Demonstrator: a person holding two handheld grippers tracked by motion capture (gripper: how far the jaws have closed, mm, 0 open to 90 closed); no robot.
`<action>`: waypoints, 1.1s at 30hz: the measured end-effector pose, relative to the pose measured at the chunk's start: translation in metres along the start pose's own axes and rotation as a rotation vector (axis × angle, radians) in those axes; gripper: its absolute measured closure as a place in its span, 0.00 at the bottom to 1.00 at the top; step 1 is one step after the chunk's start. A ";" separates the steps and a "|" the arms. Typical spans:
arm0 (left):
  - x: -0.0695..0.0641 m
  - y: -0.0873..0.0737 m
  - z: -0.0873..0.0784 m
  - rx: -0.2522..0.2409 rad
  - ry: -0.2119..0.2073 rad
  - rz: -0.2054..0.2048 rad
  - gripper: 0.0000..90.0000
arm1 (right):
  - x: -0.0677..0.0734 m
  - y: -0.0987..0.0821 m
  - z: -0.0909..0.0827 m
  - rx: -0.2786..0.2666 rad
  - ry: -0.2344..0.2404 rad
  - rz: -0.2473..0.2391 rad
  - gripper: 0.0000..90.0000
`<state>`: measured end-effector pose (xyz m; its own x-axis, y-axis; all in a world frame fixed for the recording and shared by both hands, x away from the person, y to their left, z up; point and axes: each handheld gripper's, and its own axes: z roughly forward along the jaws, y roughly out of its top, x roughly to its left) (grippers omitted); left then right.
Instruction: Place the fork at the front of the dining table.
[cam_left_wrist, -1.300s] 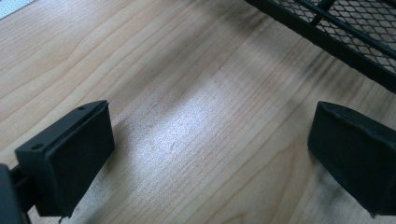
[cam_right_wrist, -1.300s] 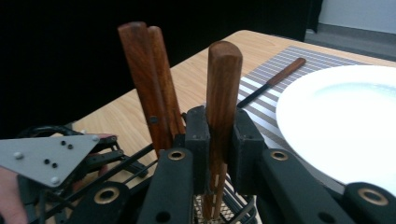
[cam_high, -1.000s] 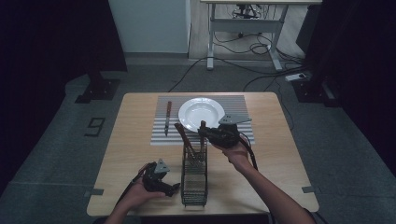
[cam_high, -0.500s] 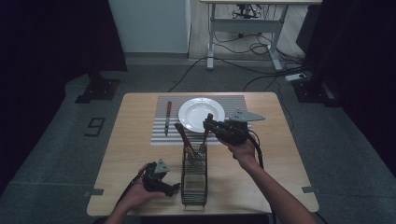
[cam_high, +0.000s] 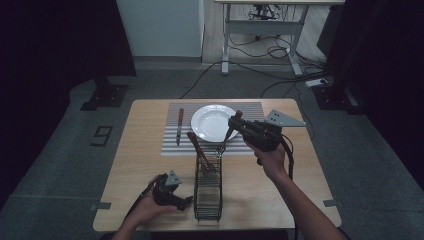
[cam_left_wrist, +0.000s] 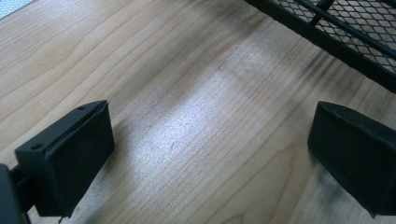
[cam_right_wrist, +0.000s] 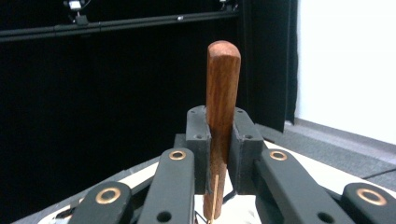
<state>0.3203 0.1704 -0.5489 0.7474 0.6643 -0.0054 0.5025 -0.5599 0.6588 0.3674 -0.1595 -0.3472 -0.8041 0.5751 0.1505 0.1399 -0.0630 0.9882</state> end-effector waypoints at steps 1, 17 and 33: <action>0.000 0.000 0.000 0.001 0.000 0.001 0.00 | -0.001 0.001 -0.001 -0.006 0.001 0.001 0.90; 0.000 0.000 0.000 0.001 -0.001 0.002 0.00 | -0.013 0.007 -0.014 -0.022 -0.055 0.007 0.90; 0.000 0.000 0.000 0.002 -0.002 0.002 0.00 | -0.040 -0.012 -0.009 0.071 -0.158 0.017 0.90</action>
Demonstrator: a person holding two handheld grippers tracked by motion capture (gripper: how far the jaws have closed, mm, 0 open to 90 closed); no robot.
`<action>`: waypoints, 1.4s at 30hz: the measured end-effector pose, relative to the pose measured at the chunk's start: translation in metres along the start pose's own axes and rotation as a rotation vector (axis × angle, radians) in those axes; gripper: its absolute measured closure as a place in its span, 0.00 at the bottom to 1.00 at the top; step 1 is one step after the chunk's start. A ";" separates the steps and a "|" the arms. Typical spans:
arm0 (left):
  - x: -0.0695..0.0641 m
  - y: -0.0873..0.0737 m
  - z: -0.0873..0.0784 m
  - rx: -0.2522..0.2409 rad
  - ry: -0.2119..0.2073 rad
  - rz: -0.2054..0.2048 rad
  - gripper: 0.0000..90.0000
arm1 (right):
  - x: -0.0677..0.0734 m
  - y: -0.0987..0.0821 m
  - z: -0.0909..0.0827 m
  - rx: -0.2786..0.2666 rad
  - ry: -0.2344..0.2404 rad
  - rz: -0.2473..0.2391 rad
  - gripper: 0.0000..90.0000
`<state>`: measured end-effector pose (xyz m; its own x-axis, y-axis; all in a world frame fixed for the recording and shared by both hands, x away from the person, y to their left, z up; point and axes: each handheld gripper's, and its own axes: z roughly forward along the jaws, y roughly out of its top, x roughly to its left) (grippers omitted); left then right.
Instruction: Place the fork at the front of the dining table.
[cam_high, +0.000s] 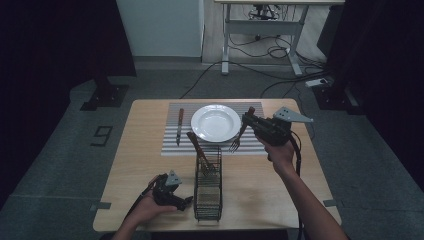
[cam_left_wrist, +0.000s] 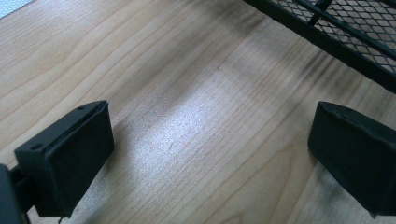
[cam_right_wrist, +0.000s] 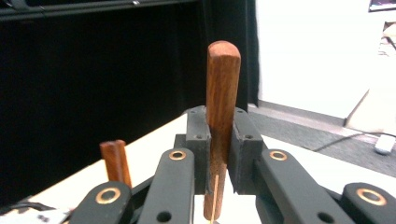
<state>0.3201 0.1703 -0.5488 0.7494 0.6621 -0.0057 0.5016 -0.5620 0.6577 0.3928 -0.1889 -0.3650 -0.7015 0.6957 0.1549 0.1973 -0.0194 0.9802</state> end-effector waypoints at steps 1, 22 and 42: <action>0.000 0.000 0.000 -0.001 0.000 0.000 0.00 | -0.002 -0.002 0.001 0.008 -0.011 -0.003 0.90; 0.000 0.000 0.000 -0.002 -0.001 -0.002 0.00 | -0.038 -0.032 0.018 0.129 -0.165 -0.013 0.90; 0.000 0.000 0.000 -0.001 0.000 -0.002 0.00 | -0.067 -0.046 0.024 0.183 -0.296 -0.033 0.90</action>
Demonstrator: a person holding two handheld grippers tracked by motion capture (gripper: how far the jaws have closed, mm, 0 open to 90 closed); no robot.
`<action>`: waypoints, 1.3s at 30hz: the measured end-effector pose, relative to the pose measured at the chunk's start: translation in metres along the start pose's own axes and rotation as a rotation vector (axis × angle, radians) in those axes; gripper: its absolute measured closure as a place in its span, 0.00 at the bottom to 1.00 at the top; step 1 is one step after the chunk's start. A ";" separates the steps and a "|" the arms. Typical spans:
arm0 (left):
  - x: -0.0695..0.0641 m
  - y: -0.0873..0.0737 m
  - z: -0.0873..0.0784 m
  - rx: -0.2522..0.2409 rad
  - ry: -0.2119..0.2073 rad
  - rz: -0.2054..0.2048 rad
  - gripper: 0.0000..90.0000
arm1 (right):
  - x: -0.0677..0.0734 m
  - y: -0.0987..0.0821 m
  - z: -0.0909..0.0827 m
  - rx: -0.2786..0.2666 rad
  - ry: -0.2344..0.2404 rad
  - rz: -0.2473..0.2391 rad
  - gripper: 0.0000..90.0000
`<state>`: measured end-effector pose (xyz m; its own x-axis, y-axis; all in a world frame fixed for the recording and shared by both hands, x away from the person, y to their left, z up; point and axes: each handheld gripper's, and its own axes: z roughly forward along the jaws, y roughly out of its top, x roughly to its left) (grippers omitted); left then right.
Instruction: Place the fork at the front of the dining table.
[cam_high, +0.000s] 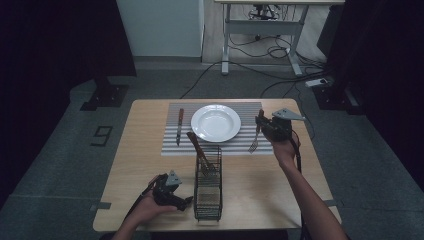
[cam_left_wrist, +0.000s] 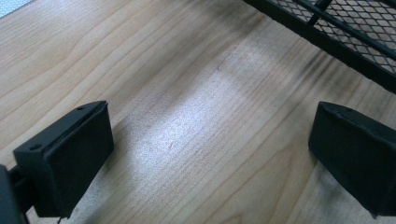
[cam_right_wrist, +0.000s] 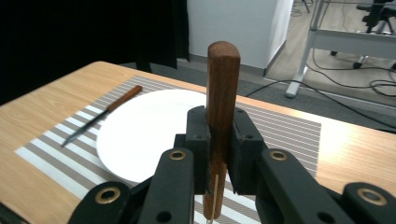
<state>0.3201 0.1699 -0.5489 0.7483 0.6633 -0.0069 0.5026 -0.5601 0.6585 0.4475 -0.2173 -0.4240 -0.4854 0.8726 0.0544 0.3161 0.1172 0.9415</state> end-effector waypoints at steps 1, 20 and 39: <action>0.000 0.000 0.000 0.001 0.001 0.000 0.00 | -0.001 -0.001 0.001 0.002 -0.005 -0.003 0.90; 0.000 0.000 0.000 -0.001 0.000 0.000 0.00 | -0.005 -0.013 0.019 0.038 -0.052 -0.036 0.90; -0.001 0.001 0.001 -0.002 -0.001 0.001 0.00 | -0.006 -0.022 0.030 0.091 -0.033 -0.020 0.88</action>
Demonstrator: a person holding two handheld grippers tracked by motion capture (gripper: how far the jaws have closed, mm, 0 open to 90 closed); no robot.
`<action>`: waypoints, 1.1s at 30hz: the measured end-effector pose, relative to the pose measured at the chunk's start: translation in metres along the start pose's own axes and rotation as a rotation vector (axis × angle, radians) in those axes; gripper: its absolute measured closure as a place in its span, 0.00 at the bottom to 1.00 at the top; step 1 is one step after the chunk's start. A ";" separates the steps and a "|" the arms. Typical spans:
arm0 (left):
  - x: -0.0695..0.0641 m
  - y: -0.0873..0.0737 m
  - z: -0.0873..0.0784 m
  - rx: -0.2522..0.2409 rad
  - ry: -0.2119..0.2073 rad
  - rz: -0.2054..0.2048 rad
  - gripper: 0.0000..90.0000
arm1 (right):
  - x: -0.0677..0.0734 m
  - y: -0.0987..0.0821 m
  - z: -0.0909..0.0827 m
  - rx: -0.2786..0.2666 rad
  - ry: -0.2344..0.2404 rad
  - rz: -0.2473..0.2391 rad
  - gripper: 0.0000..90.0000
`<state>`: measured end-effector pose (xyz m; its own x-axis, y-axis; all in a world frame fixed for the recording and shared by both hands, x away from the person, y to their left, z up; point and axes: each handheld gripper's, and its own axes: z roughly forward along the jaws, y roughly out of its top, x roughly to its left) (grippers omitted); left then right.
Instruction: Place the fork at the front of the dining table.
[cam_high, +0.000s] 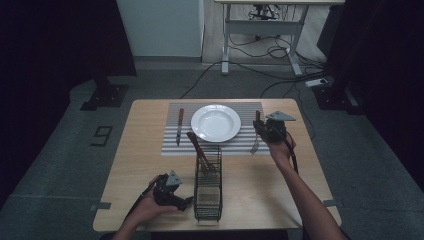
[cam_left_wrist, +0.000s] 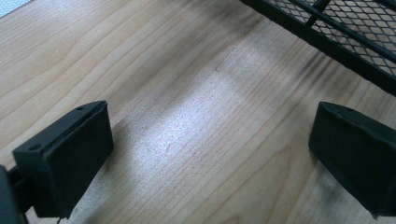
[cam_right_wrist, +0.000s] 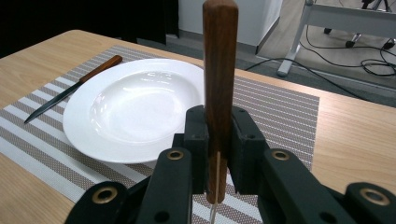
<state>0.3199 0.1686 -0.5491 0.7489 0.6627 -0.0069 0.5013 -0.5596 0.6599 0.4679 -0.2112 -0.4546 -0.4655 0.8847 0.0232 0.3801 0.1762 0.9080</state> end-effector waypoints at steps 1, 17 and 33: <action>0.000 0.000 0.000 0.000 0.000 0.000 0.00 | 0.001 0.000 0.000 0.000 0.001 0.001 0.88; 0.000 0.001 0.001 0.000 -0.004 0.002 0.00 | -0.011 0.001 0.020 0.041 -0.032 0.044 0.88; 0.000 0.001 0.001 0.001 -0.005 0.004 0.00 | -0.025 0.008 0.055 0.125 -0.050 0.098 0.88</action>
<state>0.3212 0.1675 -0.5491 0.7533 0.6576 -0.0083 0.4986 -0.5629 0.6592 0.5268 -0.2078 -0.4712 -0.3823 0.9201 0.0857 0.5196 0.1373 0.8433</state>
